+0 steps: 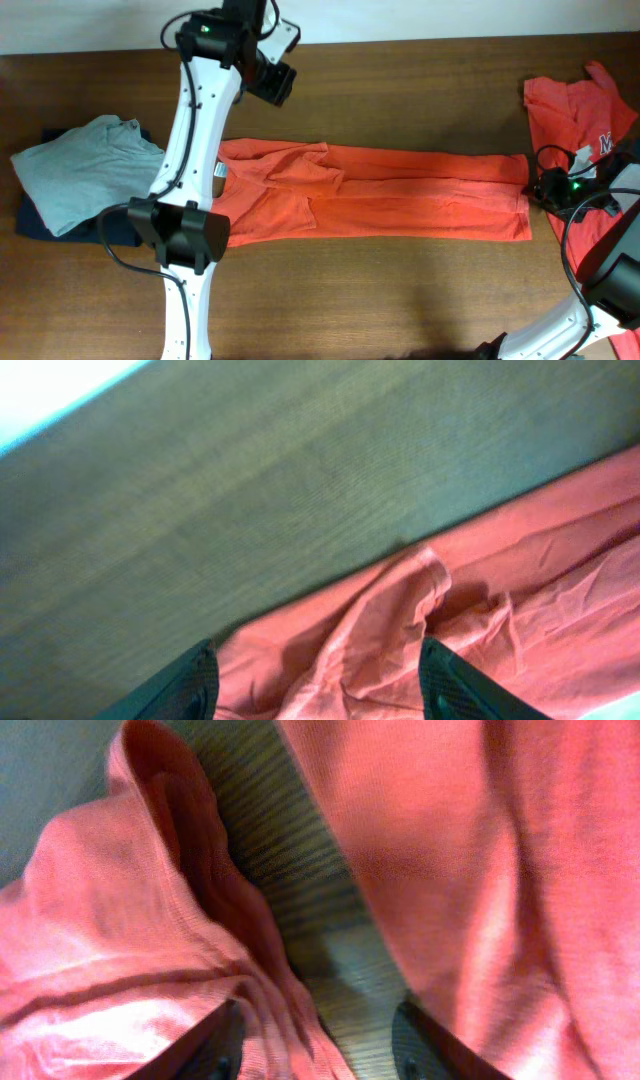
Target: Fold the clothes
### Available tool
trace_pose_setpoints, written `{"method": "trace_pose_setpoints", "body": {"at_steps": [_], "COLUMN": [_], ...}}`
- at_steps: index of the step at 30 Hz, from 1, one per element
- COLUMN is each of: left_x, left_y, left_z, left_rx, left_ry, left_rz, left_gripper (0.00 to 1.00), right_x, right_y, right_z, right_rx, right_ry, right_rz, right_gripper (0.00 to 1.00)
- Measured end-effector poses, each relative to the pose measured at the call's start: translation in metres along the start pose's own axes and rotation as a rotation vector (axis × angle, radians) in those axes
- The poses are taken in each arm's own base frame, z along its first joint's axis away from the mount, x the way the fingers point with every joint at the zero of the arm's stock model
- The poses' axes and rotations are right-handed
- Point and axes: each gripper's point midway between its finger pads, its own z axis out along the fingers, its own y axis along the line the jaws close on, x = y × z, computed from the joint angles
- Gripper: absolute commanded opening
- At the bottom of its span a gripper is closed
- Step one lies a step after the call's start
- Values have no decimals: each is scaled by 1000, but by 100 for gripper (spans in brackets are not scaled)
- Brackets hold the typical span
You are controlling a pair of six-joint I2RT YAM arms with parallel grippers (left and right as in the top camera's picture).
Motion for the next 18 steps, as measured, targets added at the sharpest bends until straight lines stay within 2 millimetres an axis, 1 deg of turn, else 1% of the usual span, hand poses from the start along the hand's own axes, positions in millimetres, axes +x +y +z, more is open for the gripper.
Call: {"method": "trace_pose_setpoints", "body": {"at_steps": [2,3,5,6,8,10,11,13,14,16,18], "left_x": [-9,-10,-7,-5,-4,-3,-3,-3,-3,-3,-3], "left_y": [1,1,0,0,-1,-1,-1,-1,-1,-1,-1], "left_z": [-12,-14,-15,-15,-15,-15,-15,-15,-15,-15,-15], "left_rx": [-11,-12,-9,-7,-5,-5,-5,-5,-5,-5,-5], "left_ry": [-40,-43,-32,-26,-19,-19,-19,-19,-18,-18,-18], "left_rz": [5,5,4,3,2,2,2,2,2,2,2], "left_gripper": [65,65,65,65,65,65,65,65,65,65,65], "right_x": [3,6,20,26,28,28,29,32,35,41,55], "right_y": [7,9,19,22,23,22,21,19,17,16,14], "right_z": [4,4,8,9,10,10,10,11,12,11,5], "right_rx": [-30,-36,-60,-62,-62,-59,-52,-41,-33,-26,1], "right_ry": [15,26,86,109,115,118,121,135,145,174,247], "right_rz": [-4,-8,-9,-10,-11,-3,1,0,14,39,76], "right_gripper": [45,43,43,42,39,32,26,9,4,4,4]}}
